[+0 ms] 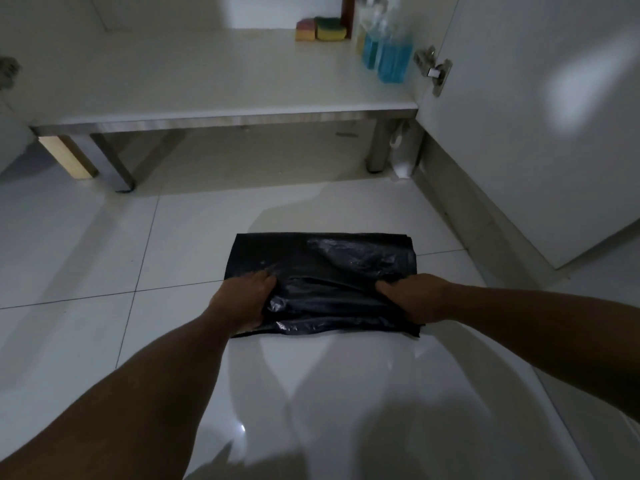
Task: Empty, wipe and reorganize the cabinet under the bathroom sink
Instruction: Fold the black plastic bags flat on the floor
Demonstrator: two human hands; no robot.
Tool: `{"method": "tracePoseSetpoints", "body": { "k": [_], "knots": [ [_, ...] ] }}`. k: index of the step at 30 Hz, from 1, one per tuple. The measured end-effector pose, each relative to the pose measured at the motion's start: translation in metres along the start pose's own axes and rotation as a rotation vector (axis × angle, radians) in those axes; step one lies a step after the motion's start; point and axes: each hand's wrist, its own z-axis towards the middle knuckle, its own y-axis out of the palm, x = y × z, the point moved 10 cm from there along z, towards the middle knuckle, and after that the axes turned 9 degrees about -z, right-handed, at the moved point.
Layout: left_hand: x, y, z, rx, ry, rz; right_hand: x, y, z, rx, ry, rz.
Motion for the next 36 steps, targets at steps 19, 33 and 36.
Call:
{"method": "tracePoseSetpoints", "body": {
  "k": [19,33,36],
  "knots": [
    [0.022,-0.028,-0.008,0.116,0.226,0.039,-0.014,-0.07,-0.015,0.364,-0.14,0.069],
    [0.008,0.017,0.032,0.037,-0.25,-0.076,-0.05,-0.079,0.068,0.384,0.47,0.357],
    [0.002,0.025,0.03,0.029,-0.228,-0.078,-0.051,-0.065,0.073,0.369,0.532,0.364]
  ]
}}
